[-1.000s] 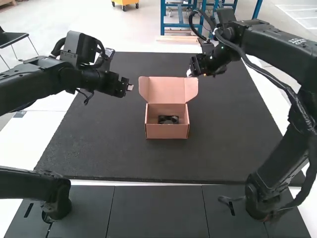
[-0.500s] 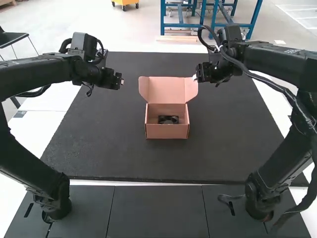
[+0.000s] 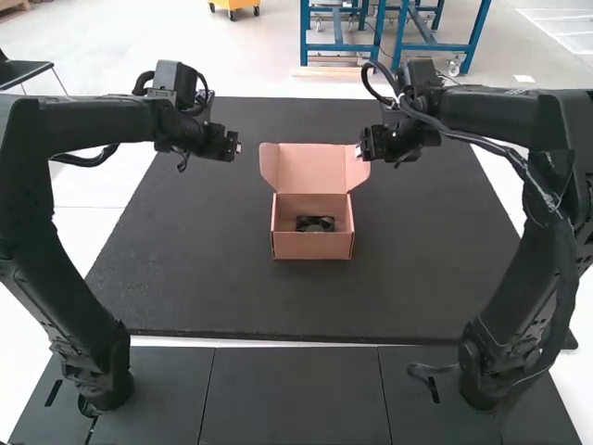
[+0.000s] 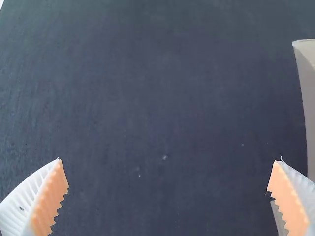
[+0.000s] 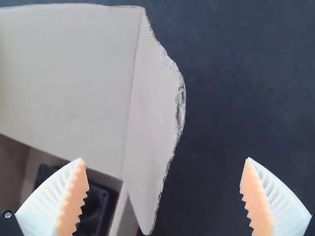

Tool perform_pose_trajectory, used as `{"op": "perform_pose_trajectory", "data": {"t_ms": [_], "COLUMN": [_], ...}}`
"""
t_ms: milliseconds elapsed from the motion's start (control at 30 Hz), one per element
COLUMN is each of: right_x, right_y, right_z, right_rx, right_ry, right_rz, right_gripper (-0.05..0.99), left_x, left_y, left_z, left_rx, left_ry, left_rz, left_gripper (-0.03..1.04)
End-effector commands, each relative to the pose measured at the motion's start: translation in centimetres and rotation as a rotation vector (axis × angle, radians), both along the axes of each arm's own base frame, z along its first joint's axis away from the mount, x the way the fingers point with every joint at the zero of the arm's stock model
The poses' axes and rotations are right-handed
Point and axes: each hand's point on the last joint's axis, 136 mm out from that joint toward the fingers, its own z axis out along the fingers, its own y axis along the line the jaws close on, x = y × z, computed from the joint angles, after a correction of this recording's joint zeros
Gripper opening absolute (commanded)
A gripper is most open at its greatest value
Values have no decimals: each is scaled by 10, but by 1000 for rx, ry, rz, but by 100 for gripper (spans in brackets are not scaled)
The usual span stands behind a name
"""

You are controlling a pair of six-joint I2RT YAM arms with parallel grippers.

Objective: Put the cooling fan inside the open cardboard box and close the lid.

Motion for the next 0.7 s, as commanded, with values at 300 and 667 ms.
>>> {"op": "perform_pose_trajectory", "data": {"t_ms": [300, 667], "right_x": [12, 12], "right_y": [4, 3], "right_z": [15, 16], "right_rx": [34, 48], "right_ry": [-29, -22], "right_rz": [-9, -11], "right_gripper": [70, 67], "left_x": [23, 32], "left_y": [-7, -44], "left_z": [5, 5], "left_rx": [-9, -44], "left_ry": [-32, -28], "left_rz": [-3, -97], "left_gripper": [96, 96]}}
